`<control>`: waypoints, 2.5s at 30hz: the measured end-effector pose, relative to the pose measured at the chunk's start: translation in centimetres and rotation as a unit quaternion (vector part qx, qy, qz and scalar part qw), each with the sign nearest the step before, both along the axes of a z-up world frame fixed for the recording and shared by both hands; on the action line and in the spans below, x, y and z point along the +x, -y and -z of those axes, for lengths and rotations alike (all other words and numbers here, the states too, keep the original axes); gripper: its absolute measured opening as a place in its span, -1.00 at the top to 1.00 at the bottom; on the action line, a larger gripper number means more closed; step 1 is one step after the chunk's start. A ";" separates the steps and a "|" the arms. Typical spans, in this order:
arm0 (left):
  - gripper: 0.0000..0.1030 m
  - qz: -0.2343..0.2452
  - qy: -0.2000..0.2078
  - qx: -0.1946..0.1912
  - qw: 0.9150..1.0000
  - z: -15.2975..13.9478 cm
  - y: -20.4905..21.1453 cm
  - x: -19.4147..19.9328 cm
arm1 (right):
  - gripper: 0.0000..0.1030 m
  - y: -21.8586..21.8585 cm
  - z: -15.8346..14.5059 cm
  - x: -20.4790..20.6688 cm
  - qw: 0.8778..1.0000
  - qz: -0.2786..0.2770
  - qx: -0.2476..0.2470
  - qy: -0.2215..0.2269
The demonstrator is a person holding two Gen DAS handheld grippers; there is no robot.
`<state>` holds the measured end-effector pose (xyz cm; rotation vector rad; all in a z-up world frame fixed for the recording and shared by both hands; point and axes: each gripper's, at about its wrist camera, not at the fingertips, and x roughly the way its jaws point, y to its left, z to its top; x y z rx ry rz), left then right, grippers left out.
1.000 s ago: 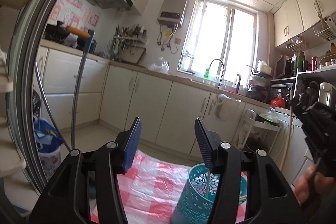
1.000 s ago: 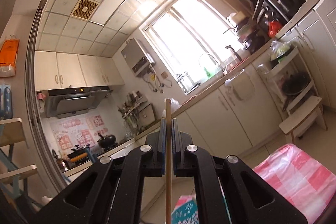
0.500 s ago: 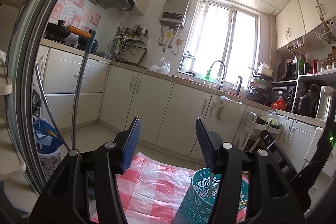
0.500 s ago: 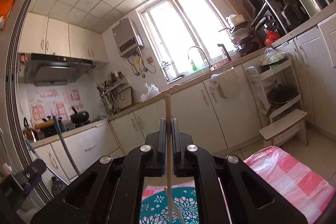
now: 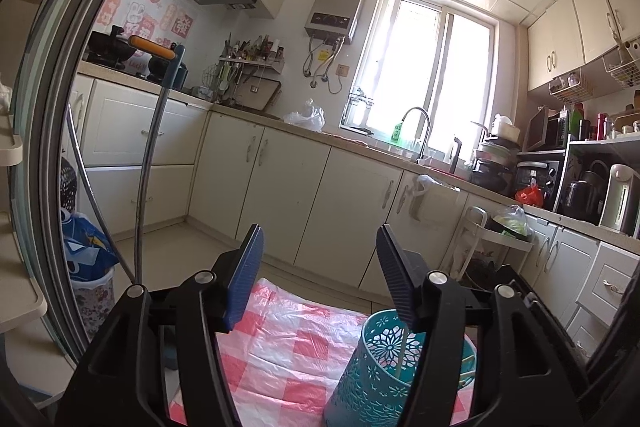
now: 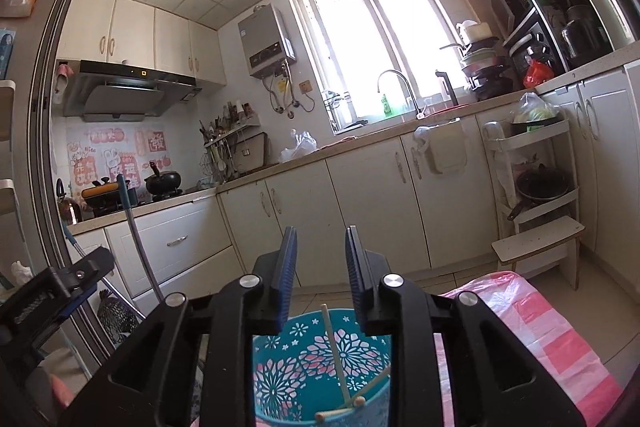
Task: Organize utensils
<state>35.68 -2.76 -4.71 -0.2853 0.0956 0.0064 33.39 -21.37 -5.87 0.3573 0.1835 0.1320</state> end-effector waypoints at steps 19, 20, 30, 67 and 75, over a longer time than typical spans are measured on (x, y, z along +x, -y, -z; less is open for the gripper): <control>-0.36 0.071 -0.232 0.062 0.968 7.0 -0.4 3.1 | 0.40 -2.9 13.1 -4.8 0.932 -0.107 -0.091 -0.334; -0.39 0.074 -0.247 0.063 0.964 7.7 -0.5 3.3 | 0.40 -3.3 13.1 -4.8 0.931 -0.108 -0.096 -0.335; -0.43 0.121 -0.347 0.105 0.924 12.2 0.9 4.6 | 0.42 -4.4 14.8 -4.2 0.910 -0.112 -0.126 -0.378; 0.90 0.258 -0.436 0.086 0.858 17.7 6.0 5.5 | 0.74 -1.3 14.4 -5.1 0.899 -0.107 -0.144 -0.401; 0.96 0.262 -0.447 0.068 0.853 17.7 4.0 6.0 | 0.71 -1.5 14.4 -4.6 0.899 -0.108 -0.140 -0.400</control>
